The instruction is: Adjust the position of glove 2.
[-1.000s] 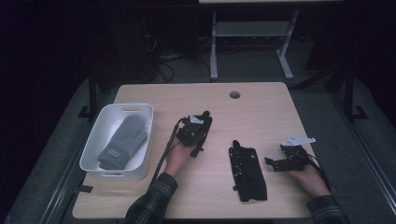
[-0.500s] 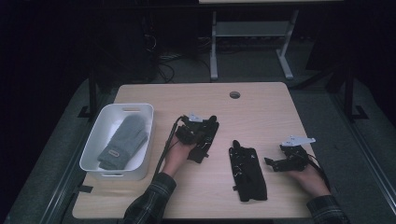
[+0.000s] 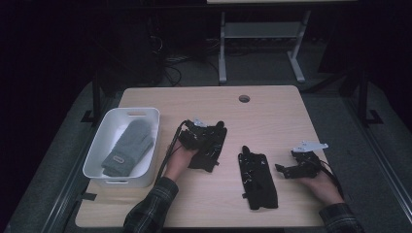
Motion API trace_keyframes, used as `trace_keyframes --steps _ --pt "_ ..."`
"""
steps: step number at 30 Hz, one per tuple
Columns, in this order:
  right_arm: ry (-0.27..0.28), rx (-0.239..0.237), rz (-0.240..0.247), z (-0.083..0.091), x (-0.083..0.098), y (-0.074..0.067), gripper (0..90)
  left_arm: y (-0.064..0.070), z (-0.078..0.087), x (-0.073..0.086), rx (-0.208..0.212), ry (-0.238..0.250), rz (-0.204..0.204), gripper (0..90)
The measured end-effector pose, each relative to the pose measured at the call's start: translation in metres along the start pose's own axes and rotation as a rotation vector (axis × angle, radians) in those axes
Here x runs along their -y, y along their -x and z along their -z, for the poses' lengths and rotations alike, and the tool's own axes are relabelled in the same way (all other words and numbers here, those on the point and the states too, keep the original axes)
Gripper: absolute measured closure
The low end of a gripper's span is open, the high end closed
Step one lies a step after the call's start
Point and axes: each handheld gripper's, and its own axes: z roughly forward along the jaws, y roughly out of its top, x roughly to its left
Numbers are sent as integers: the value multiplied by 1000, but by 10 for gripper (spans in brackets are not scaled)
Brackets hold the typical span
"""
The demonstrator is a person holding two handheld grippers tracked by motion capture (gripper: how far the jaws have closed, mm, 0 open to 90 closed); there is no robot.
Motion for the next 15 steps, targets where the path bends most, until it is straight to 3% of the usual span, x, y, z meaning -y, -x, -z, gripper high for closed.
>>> trace_keyframes --steps 7,15 --pt "-1 -1 -1 0 0 0 104 14 9 10 43 -14 -33 895" --pt "2 0 4 0 0 0 105 31 21 24 103 -35 -106 895"
